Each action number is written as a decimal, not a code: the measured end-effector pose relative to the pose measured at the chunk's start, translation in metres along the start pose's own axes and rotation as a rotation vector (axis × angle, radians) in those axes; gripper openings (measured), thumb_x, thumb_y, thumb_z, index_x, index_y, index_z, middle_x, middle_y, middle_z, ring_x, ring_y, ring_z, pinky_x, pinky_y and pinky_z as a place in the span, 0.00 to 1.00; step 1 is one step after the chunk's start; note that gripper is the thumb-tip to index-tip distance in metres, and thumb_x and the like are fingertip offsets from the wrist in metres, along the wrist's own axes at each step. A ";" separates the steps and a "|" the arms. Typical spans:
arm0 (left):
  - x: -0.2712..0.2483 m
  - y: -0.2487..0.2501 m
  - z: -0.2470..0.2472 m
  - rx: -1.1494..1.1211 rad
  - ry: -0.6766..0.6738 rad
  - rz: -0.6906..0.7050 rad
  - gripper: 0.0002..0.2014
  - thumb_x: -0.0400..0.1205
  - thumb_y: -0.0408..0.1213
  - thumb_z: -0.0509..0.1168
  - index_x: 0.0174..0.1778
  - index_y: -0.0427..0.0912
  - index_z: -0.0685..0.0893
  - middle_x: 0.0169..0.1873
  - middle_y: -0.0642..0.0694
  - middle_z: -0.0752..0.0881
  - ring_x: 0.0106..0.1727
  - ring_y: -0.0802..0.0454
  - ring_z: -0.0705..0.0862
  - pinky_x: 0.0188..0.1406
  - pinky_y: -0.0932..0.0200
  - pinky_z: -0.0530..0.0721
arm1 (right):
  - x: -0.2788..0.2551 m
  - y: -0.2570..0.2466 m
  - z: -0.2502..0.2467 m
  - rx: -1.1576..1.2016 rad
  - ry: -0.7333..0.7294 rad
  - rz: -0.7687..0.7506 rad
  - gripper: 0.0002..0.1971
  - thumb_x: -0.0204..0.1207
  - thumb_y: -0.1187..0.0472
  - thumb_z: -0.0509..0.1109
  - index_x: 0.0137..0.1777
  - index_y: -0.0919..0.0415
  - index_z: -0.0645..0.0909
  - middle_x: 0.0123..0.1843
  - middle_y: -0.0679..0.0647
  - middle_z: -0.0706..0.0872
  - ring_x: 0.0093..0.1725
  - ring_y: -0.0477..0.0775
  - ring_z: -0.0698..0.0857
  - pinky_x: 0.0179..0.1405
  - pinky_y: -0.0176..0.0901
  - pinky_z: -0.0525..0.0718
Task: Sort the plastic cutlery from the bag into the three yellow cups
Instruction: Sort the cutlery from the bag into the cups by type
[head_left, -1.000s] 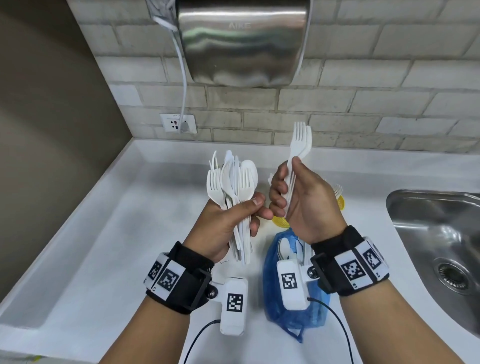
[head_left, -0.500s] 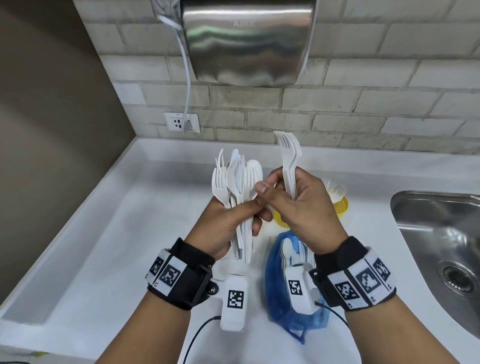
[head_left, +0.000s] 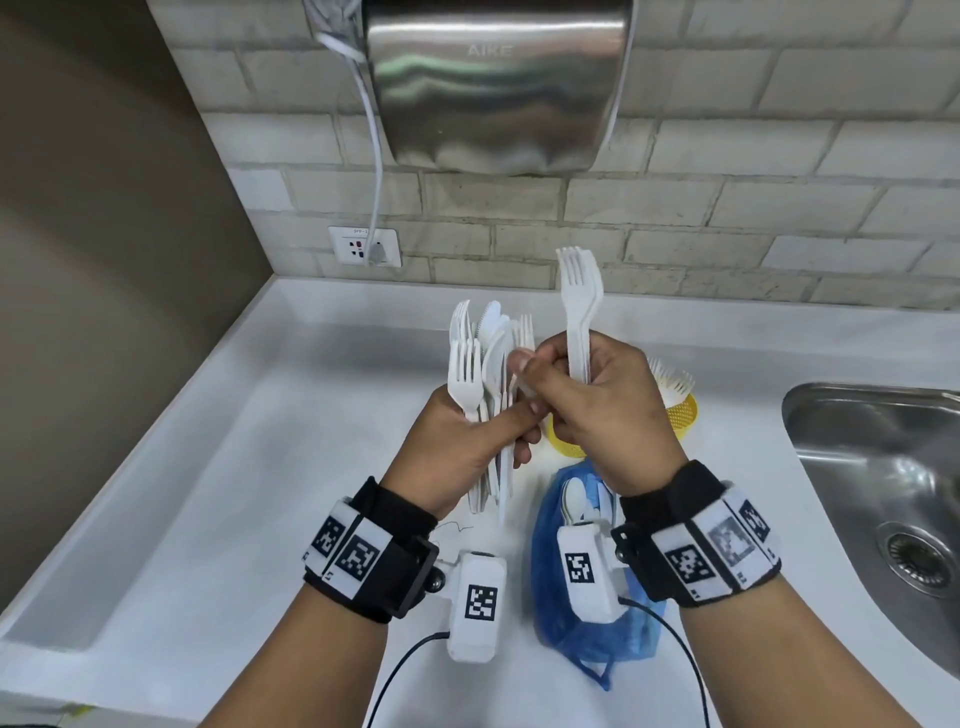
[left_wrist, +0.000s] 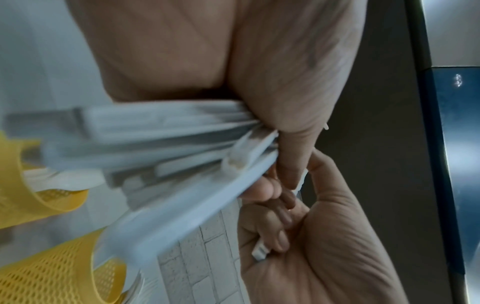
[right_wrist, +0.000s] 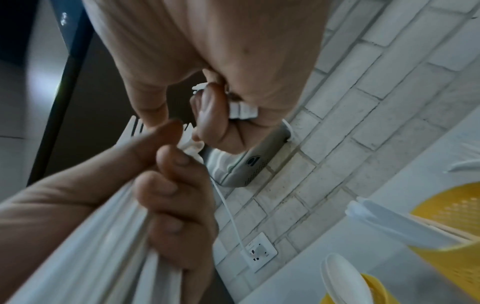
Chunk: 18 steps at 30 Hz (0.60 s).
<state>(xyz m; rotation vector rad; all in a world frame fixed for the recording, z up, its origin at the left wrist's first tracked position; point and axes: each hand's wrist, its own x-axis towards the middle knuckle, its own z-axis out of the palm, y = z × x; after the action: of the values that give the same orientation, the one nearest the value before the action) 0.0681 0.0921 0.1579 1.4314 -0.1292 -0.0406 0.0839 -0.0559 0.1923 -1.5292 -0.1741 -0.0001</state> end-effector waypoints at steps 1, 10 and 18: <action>-0.001 0.000 0.000 0.001 -0.007 0.004 0.03 0.84 0.31 0.72 0.44 0.39 0.89 0.30 0.37 0.83 0.29 0.42 0.79 0.34 0.50 0.80 | 0.002 0.001 0.000 0.027 0.019 0.019 0.14 0.81 0.64 0.76 0.44 0.77 0.78 0.22 0.53 0.76 0.14 0.50 0.72 0.17 0.33 0.69; -0.004 -0.004 -0.004 -0.010 0.018 0.012 0.03 0.83 0.32 0.72 0.46 0.36 0.88 0.33 0.38 0.85 0.31 0.42 0.80 0.38 0.50 0.81 | 0.018 0.008 -0.003 0.384 0.131 0.143 0.09 0.85 0.59 0.69 0.44 0.62 0.81 0.35 0.62 0.53 0.29 0.56 0.53 0.24 0.41 0.54; 0.003 -0.004 -0.003 -0.024 0.000 0.042 0.02 0.83 0.31 0.73 0.48 0.36 0.89 0.35 0.36 0.87 0.32 0.41 0.82 0.37 0.49 0.82 | 0.003 0.016 0.008 0.285 0.081 0.116 0.10 0.87 0.61 0.68 0.47 0.67 0.82 0.23 0.59 0.76 0.17 0.53 0.73 0.17 0.34 0.68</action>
<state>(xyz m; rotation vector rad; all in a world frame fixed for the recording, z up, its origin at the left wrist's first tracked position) 0.0714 0.0940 0.1541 1.4047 -0.1579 -0.0080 0.0872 -0.0467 0.1768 -1.2507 -0.0194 0.0528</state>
